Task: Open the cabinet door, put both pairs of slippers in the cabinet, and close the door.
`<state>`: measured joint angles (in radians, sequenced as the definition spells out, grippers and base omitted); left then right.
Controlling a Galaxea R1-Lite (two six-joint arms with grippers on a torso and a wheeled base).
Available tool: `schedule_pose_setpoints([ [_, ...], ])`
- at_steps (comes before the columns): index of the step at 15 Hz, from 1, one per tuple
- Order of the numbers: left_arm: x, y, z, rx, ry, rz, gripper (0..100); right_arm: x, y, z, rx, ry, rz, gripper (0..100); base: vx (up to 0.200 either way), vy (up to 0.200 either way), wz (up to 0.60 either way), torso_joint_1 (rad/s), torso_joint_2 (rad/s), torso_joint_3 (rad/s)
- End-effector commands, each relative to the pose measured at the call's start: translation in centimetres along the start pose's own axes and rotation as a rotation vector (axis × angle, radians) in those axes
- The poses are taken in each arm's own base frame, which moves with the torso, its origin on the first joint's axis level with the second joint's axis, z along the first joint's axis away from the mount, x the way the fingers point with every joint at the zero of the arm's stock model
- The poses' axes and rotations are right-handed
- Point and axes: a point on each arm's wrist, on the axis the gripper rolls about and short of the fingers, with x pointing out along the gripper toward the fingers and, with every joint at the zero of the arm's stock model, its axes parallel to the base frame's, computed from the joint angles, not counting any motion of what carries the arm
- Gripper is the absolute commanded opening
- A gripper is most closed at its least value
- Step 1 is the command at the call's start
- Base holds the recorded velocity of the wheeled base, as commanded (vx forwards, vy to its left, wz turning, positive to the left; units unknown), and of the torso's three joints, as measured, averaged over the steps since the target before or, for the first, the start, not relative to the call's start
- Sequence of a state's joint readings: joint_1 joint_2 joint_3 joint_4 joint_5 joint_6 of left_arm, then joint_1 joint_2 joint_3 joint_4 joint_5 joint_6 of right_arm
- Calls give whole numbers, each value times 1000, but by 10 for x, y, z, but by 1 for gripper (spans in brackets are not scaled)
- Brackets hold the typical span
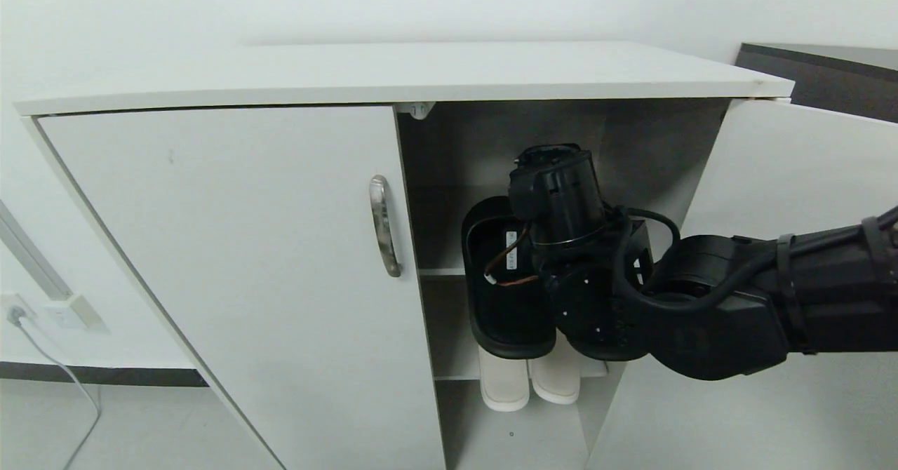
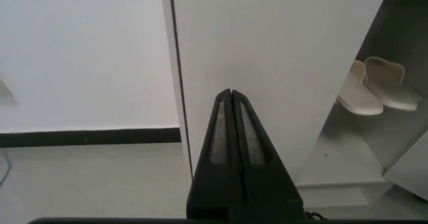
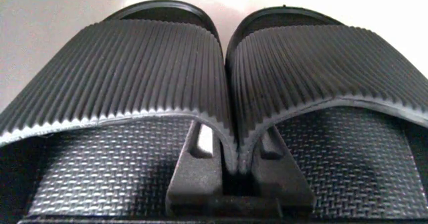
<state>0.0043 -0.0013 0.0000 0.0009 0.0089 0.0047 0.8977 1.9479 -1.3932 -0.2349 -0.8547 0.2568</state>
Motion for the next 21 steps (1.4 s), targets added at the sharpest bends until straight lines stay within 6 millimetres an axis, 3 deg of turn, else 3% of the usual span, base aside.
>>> schedule_pose_setpoints([
  [1,0,0,0,0,0,1,0,4,1,0,1,0,-3,0,0,0,0,0,0,0],
  [13,0,0,0,-2,0,2,0,69,2,25,31,-20,-61,0,0,0,0,0,0,0],
  [21,0,0,0,-2,0,2,0,79,3,16,11,-3,-58,0,0,0,0,0,0,0],
])
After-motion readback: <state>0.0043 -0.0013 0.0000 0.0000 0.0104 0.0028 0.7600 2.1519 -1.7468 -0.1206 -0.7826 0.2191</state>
